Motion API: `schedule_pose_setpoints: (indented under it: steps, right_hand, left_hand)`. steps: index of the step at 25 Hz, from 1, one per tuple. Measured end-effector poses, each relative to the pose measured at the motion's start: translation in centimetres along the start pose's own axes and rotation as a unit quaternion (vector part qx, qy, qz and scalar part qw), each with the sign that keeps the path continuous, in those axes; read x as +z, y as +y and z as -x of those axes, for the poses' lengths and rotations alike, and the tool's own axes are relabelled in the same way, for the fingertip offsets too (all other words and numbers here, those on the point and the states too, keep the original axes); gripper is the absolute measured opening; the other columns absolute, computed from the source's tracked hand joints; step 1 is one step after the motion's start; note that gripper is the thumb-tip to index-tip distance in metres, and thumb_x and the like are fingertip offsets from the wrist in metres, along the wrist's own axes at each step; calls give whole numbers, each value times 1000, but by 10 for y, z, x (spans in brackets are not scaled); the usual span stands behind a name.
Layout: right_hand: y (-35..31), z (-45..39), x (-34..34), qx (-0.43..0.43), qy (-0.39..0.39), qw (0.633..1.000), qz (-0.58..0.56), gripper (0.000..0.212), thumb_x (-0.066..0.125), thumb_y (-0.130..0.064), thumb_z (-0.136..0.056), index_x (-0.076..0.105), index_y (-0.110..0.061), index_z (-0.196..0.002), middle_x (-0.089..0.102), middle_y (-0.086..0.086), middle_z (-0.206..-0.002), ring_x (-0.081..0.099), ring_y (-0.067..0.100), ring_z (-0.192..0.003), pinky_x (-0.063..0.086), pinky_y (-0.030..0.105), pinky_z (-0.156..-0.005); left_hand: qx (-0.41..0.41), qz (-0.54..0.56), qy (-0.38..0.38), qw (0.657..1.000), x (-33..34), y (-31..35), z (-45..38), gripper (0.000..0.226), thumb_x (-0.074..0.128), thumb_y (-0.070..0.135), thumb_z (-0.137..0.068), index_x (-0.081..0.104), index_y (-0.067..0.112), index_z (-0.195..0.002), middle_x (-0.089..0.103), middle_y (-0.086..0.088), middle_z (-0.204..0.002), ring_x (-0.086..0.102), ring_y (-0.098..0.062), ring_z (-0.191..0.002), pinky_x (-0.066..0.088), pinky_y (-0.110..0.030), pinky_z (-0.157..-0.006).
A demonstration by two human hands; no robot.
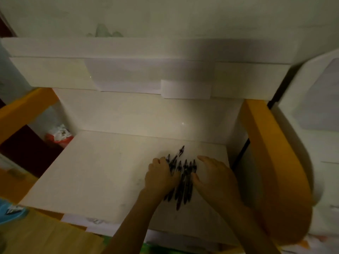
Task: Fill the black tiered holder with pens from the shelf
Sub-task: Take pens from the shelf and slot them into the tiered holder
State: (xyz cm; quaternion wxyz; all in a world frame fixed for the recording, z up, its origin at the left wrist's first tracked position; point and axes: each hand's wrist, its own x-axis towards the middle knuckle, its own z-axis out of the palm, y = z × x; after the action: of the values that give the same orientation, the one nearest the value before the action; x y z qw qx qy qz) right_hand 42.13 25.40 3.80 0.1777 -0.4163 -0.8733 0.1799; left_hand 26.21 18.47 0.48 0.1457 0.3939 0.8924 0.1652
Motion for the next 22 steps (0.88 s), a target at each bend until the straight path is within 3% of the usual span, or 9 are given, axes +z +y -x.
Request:
schedule_pose_setpoints:
  steps: [4,7,14,22]
  right_hand:
    - [1,-8,1,28,13,1000,0,57,58,-51,-87,47,-31,-139,55,-7,-137,51,17,-123,44,36,-101]
    - [0,-13,4,54,10,998,-1,58,59,-51,-87,46,-31,-139,55,-7,-138,51,17,-123,45,36,-102]
    - [-1,-18,11,75,4,997,-10,56,59,-49,-88,46,-31,-140,53,-8,-139,48,15,-126,42,34,-105]
    - [-5,-20,18,79,1,997,-16,51,61,-47,-87,53,-29,-134,57,-9,-133,51,13,-120,42,33,-102]
  left_hand:
    - [-22,-61,-56,996,9,3,-22,101,59,80,-62,34,11,-131,40,-10,-125,40,-27,-112,45,-39,-86]
    - [-34,-58,-90,994,9,4,-31,108,64,82,-53,35,11,-129,37,-11,-124,38,-28,-114,46,-41,-88]
    - [-52,-73,-159,983,5,6,-41,90,81,54,-60,36,10,-124,40,-12,-120,49,-28,-108,49,-36,-88]
    - [-50,-91,-117,988,12,5,-47,62,75,27,-75,36,9,-120,47,-12,-118,55,-24,-103,50,-31,-85]
